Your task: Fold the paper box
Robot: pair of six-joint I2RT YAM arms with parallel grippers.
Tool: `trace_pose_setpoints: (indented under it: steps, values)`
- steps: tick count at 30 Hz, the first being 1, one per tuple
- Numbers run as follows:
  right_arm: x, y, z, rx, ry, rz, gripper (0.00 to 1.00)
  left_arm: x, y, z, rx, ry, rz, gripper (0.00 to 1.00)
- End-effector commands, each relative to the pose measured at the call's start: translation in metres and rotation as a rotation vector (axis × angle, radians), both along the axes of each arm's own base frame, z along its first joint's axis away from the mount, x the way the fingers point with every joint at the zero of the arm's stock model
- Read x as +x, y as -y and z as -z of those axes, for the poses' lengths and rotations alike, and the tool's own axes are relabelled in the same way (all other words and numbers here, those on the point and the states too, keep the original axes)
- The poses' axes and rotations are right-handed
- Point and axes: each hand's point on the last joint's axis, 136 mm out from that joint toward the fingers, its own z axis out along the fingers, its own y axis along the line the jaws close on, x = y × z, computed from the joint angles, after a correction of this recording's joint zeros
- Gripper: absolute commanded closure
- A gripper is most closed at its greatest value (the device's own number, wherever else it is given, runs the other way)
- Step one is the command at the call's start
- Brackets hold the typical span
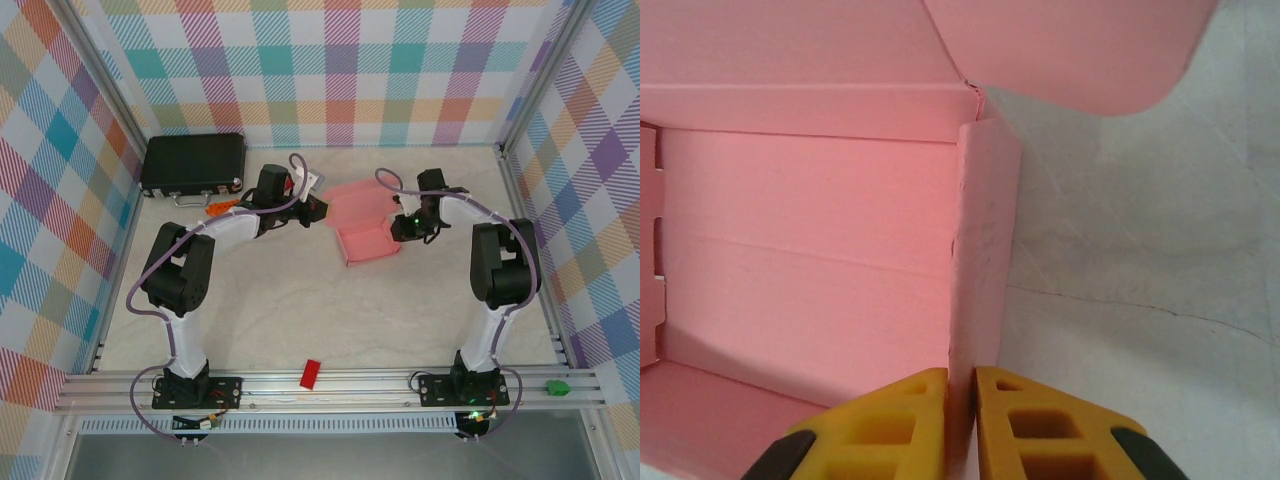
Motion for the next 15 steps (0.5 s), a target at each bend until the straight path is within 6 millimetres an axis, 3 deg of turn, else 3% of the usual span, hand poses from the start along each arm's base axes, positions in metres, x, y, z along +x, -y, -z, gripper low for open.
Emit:
trace_pose_setpoints:
  steps: [1,7,15]
  values:
    - [-0.008,0.003,0.012,-0.072,-0.039,-0.01,0.86,0.005,0.002,-0.009,-0.027,0.013,0.013,1.0]
    - [-0.007,0.01,0.018,-0.16,-0.03,0.014,0.9,0.006,0.002,-0.008,-0.026,0.013,0.01,1.0]
    - [-0.017,0.004,0.027,-0.219,-0.045,-0.014,0.9,0.006,0.003,-0.007,-0.027,0.009,0.01,1.0]
